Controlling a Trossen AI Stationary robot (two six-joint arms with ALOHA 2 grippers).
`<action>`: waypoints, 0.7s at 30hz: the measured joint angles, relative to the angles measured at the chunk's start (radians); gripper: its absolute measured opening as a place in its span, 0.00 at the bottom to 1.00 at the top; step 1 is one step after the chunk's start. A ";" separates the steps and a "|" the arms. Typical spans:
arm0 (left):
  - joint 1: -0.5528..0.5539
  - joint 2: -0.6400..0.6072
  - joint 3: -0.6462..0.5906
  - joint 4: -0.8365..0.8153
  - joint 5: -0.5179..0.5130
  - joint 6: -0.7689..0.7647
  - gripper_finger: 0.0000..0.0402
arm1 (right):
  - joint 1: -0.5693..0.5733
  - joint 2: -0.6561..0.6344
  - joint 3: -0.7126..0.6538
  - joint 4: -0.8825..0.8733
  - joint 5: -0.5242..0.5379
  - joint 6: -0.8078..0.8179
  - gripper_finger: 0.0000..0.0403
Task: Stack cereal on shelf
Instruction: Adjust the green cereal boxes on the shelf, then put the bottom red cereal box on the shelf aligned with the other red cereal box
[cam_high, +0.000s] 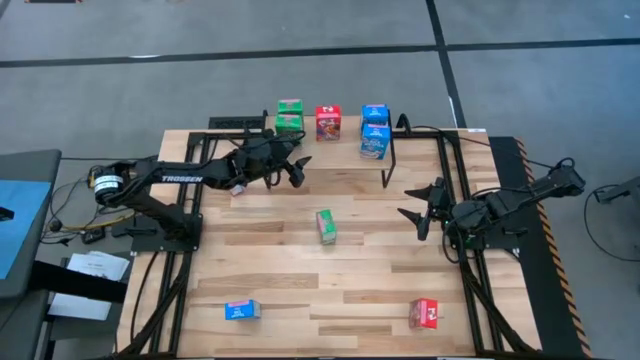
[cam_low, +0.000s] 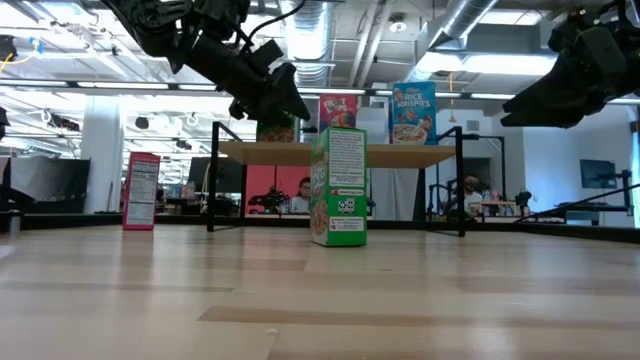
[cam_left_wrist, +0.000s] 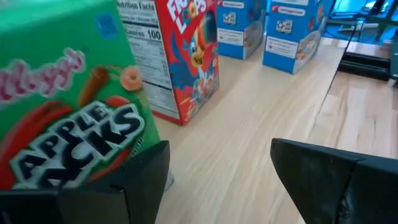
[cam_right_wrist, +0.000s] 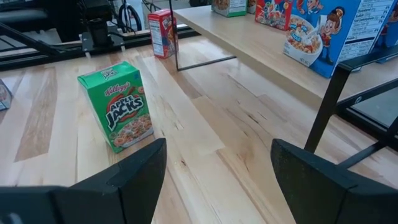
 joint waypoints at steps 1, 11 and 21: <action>-0.005 -0.005 0.000 0.000 -0.009 0.001 0.67 | 0.000 0.000 0.000 0.000 0.000 0.000 0.78; -0.084 -0.170 0.000 -0.098 -0.055 0.041 0.67 | 0.000 0.000 0.000 0.000 0.000 0.000 0.78; -0.188 -0.389 0.000 -0.348 -0.057 0.033 0.67 | 0.000 0.000 0.000 0.000 0.000 0.000 0.78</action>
